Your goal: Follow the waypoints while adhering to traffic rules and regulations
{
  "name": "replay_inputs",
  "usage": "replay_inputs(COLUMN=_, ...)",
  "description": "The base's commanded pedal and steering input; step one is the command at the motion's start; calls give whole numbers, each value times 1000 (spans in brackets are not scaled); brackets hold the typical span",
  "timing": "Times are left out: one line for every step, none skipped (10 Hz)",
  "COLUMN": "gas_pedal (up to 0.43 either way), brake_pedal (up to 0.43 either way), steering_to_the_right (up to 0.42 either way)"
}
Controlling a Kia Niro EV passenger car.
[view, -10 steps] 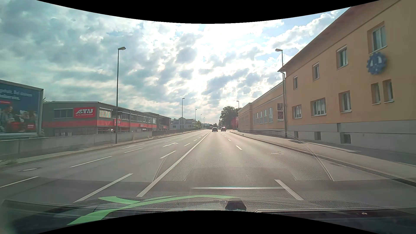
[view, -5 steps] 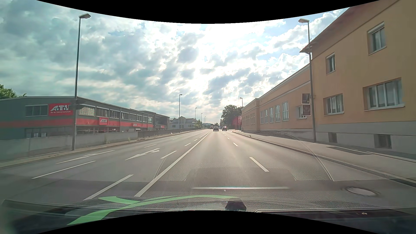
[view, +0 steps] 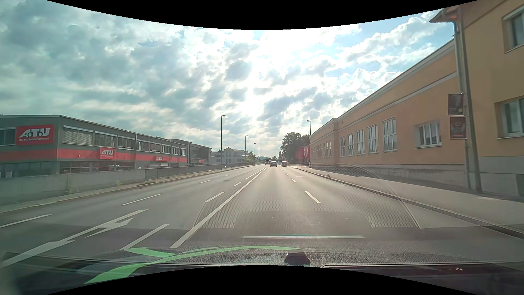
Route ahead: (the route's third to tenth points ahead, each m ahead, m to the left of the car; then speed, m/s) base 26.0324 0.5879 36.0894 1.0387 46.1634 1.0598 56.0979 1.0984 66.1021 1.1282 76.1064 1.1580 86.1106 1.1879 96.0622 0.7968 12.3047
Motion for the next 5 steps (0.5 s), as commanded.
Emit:
replay_inputs(gas_pedal=197, brake_pedal=0, steering_to_the_right=-8)
replay_inputs(gas_pedal=189, brake_pedal=0, steering_to_the_right=-7)
replay_inputs(gas_pedal=189, brake_pedal=0, steering_to_the_right=-5)
replay_inputs(gas_pedal=169, brake_pedal=0, steering_to_the_right=-3)
replay_inputs(gas_pedal=157, brake_pedal=0, steering_to_the_right=-3)
